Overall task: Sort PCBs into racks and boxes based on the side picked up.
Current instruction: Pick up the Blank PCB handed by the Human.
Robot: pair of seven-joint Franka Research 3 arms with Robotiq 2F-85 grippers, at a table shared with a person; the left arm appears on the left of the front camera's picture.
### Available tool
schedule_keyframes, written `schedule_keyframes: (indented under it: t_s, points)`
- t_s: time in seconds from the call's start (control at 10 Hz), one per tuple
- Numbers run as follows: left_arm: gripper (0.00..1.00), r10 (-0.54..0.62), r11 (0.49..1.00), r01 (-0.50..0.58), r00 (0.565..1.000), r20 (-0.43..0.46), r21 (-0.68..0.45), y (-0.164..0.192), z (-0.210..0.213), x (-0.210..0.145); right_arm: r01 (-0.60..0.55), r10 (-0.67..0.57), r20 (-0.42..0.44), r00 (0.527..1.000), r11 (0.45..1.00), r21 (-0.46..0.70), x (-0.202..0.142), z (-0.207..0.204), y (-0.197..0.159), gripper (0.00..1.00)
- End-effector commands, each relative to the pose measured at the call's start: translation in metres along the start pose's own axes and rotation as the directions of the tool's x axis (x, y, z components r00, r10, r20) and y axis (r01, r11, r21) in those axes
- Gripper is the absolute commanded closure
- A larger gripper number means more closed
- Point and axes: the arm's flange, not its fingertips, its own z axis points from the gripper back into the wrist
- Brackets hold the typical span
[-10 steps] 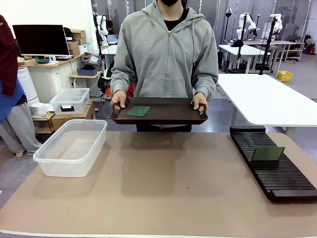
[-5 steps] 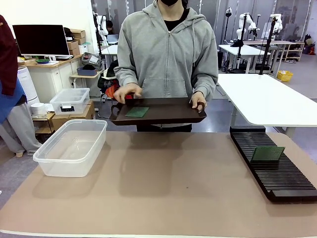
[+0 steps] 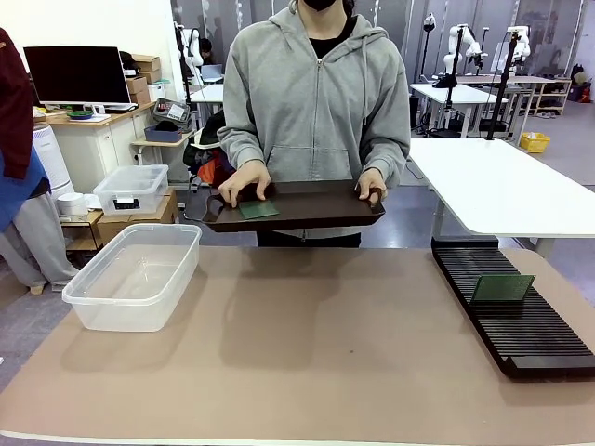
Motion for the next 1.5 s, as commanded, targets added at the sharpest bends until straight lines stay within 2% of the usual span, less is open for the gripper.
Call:
schedule_keyframes:
  t_s: [0.0, 1.0, 1.1, 1.4]
  points:
    - [0.00, -0.010, 1.000, 0.010, 1.000, 0.011, -0.012, -0.001, -0.001, -0.001, 0.024, -0.024, -0.030, 0.999, 1.000, 0.006, 0.008, 0.010, 0.002, 0.00]
    - [0.00, -0.010, 1.000, 0.010, 1.000, 0.011, -0.012, -0.001, -0.001, -0.001, 0.080, -0.087, -0.028, 0.996, 0.978, -0.191, 0.009, 0.025, 0.001, 0.00]
    - [0.00, -0.010, 1.000, 0.010, 1.000, 0.011, -0.012, -0.001, -0.001, -0.001, 0.050, -0.051, -0.004, 0.999, 0.989, -0.138, 0.008, 0.032, -0.003, 0.00]
    - [0.00, -0.010, 1.000, 0.010, 1.000, 0.011, -0.012, -0.001, -0.001, -0.001, 0.050, -0.051, -0.004, 0.999, 0.989, -0.138, 0.008, 0.032, -0.003, 0.00]
